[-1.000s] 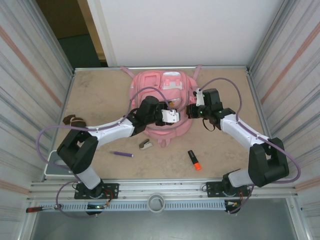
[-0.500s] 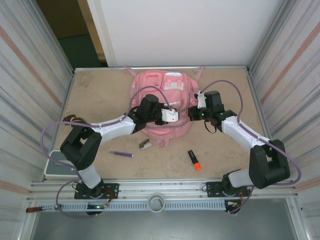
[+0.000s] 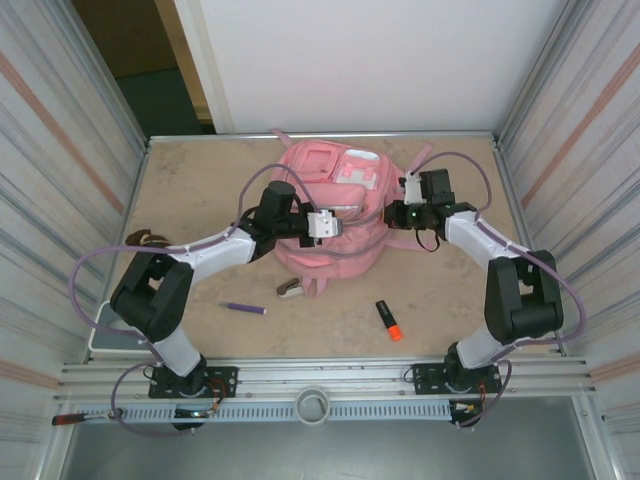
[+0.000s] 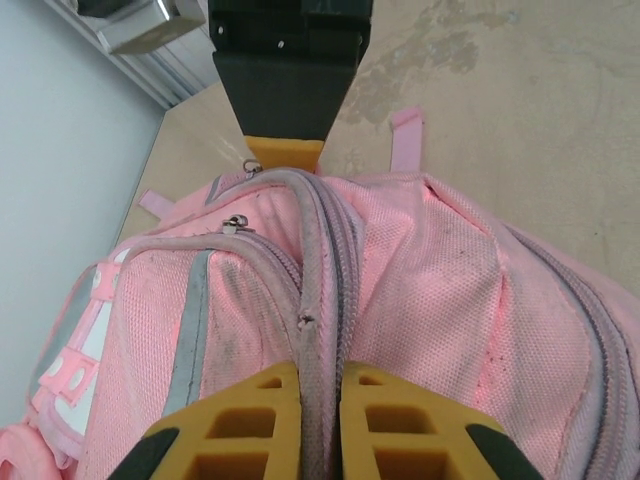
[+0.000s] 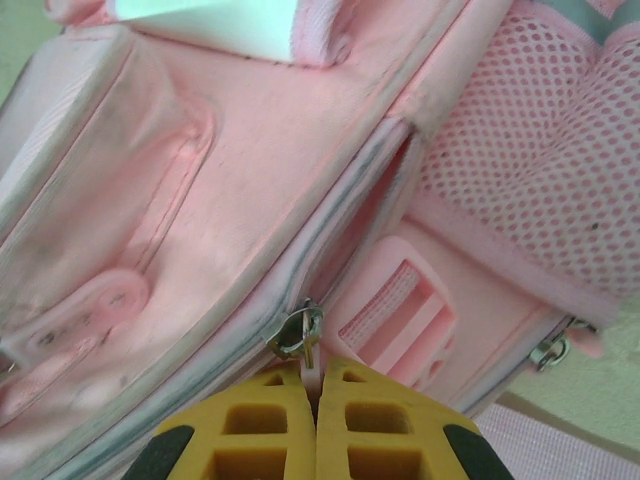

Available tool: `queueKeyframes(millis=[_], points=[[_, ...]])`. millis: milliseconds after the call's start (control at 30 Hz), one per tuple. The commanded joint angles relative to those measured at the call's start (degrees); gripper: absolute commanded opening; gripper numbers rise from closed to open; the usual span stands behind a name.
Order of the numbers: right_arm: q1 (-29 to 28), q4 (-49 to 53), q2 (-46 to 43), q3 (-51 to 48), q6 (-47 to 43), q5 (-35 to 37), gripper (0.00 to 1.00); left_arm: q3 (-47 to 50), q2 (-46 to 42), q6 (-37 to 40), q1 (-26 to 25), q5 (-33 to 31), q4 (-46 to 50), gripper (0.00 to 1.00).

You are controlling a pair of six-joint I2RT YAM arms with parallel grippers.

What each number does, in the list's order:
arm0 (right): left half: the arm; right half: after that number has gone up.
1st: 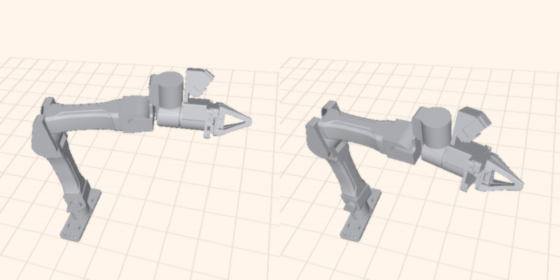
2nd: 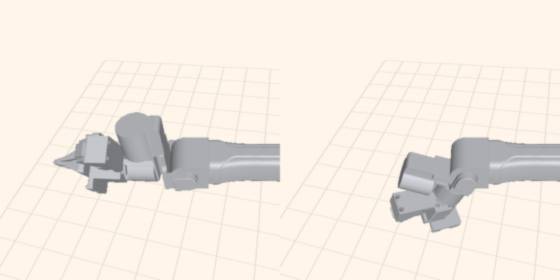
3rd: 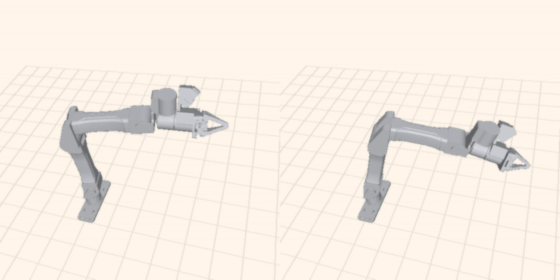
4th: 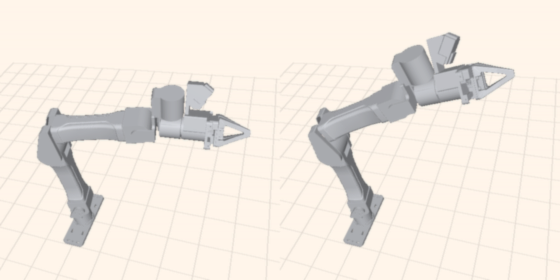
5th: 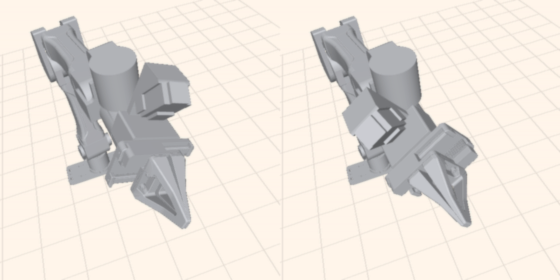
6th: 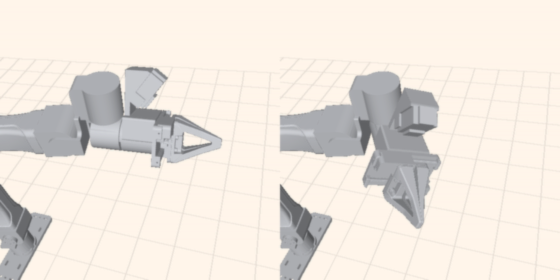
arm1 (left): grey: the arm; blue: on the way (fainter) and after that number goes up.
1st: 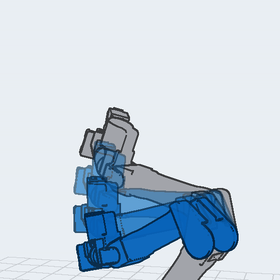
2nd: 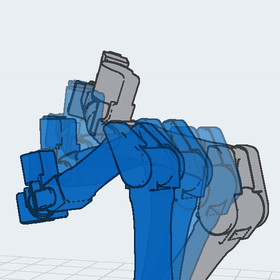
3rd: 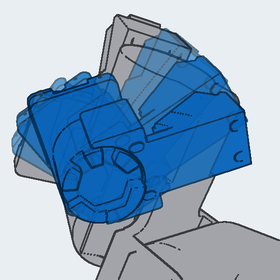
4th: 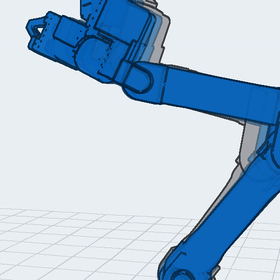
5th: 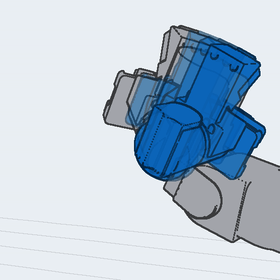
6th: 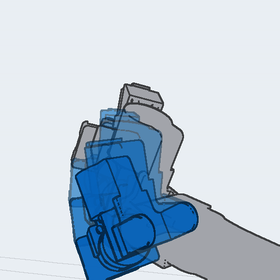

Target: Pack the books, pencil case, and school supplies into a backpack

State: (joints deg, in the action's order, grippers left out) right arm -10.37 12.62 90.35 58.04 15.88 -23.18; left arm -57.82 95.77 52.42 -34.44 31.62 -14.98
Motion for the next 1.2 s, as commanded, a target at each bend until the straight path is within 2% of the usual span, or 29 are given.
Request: queueKeyframes(millis=[0, 300, 533, 667, 967, 1167], points=[[5.78, 3.98, 3.11, 3.0, 1.96, 9.93, 0.0, 0.58, -4.81, -2.11, 2.09, 5.23, -2.42, 0.02], [8.83, 9.01, 11.07, 11.06, -0.14, 9.29, 0.0, 0.53, -4.0, -2.95, 2.18, 7.45, -2.95, 0.02], [8.85, 8.11, 7.54, 9.71, -1.42, 4.65, 0.02, -0.62, -2.01, -3.63, 2.1, 6.53, -2.5, 0.02], [8.88, 9.65, 6.58, 10.25, -1.62, 8.58, 0.02, -0.21, -2.01, -3.78, 2.11, 6.53, -3.01, 0.02], [9.05, 17.22, 10.96, 17.32, -4.43, 19.25, 0.06, 1.61, -4.04, -3.44, 3.29, 7.04, -3.45, 0.02], [9.01, 18.11, 13.42, 19.44, -4.98, 18.02, 0.08, 1.53, -3.54, -4.49, 3.45, 7.57, -4.02, 0.02]])
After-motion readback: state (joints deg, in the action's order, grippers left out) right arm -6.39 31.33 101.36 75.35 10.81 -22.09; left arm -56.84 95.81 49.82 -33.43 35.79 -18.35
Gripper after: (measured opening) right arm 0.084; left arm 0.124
